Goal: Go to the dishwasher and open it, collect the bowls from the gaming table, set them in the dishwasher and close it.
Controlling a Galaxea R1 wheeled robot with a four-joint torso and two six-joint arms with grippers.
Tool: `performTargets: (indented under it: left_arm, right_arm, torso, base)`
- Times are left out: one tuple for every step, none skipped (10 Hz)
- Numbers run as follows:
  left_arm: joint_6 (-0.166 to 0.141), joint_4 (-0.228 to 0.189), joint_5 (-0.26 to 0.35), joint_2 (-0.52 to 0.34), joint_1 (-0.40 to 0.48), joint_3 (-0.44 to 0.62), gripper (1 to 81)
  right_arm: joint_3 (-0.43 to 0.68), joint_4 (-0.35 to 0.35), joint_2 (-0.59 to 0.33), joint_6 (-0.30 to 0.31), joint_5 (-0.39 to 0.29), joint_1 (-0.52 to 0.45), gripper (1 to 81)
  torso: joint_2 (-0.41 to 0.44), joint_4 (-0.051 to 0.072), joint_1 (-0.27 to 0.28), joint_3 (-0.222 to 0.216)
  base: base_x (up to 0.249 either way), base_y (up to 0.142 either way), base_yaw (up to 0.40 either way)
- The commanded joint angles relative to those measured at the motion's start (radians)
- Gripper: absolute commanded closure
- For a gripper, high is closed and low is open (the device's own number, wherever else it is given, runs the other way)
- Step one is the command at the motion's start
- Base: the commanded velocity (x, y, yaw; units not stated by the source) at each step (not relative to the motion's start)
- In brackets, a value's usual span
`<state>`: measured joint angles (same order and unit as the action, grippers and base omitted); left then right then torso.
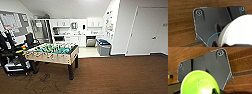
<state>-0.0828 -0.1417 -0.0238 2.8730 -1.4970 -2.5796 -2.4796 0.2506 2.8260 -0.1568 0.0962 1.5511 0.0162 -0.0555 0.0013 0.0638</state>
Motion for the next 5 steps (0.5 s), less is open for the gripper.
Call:
performTargets:
  left_arm:
    - [-0.003,-0.004,0.050,-0.012,0.045,0.002,81.1]
    - [-0.003,-0.001,0.050,-0.013,0.045,0.002,81.1]
    - [-0.003,-0.001,0.048,-0.013,0.045,0.002,81.1]
    - [-0.003,-0.001,0.050,-0.012,0.045,0.002,81.1]
    - [-0.003,-0.001,0.050,-0.012,0.045,0.002,81.1]
  right_arm:
    - [0.005,-0.008,-0.018,-0.001,-0.059,-0.047,81.1]
    - [0.005,-0.008,-0.018,-0.001,-0.059,-0.048,81.1]
    - [0.004,-0.008,-0.020,-0.001,-0.059,-0.048,81.1]
    - [0.002,-0.008,-0.020,-0.001,-0.059,-0.048,81.1]
    - [0.001,-0.008,-0.020,-0.001,-0.059,-0.048,81.1]
  torso:
    - [0.000,0.000,0.000,0.000]
    - [0.000,0.000,0.000,0.000]
    - [0.000,0.000,0.000,0.000]
    - [0.000,0.000,0.000,0.000]
    - [0.000,0.000,0.000,0.000]
  base:
    - [0.178,-0.075,0.000]
    - [0.178,-0.075,0.000]
    - [0.178,-0.075,0.000]
    - [0.178,-0.075,0.000]
    - [0.178,-0.075,0.000]
